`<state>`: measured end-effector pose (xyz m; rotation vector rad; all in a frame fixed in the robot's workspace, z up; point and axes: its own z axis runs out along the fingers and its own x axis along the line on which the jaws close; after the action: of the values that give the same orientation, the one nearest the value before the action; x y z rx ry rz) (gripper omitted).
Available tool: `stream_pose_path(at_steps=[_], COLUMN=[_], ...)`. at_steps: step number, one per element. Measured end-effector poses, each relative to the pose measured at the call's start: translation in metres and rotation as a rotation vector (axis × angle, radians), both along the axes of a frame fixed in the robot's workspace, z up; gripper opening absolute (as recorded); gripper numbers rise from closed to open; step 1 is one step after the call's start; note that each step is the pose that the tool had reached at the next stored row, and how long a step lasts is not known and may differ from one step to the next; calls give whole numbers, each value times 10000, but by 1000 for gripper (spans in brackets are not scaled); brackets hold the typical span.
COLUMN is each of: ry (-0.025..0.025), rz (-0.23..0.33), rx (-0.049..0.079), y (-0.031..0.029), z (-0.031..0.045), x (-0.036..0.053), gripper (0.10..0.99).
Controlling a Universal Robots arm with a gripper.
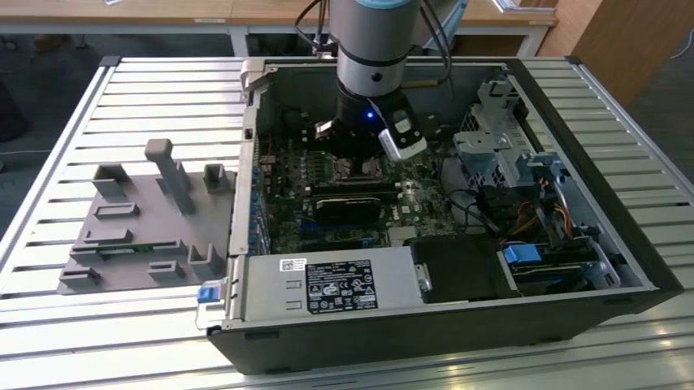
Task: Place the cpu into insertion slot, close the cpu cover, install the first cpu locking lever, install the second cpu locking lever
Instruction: 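Install the second cpu locking lever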
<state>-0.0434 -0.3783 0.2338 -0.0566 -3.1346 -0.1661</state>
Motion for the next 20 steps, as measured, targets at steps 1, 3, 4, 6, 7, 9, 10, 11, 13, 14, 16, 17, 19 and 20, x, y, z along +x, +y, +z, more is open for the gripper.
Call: stream_pose_path(at_steps=[1,3,4,6,7,9,10,11,13,14,16,17,19,20], ry=[0,1,1,1,-1,0,0,0,0,1,0,-1,0,0], rz=[0,0,1,1,-1,-6,-8,-9,-8,-7,-9,-9,-8,-8], rx=[0,4,17,71,88,119,142,168,227,261,312,322,350,370], y=[0,0,0,-5,-10,-19,-22,-24,-25,-25,-26,-29,-43,-50], z=[-12,-39,-50,-58,-61,-63,-63,-63,-63,-63,-64,-65,-67,-68], x=[-6,-13,-14,-15,-15,-18,-21,-26,-33,-34,-37,-38,-39,-40], gripper=[122,122,122,122,122,122,122,122,122,122,122,122,122,122])
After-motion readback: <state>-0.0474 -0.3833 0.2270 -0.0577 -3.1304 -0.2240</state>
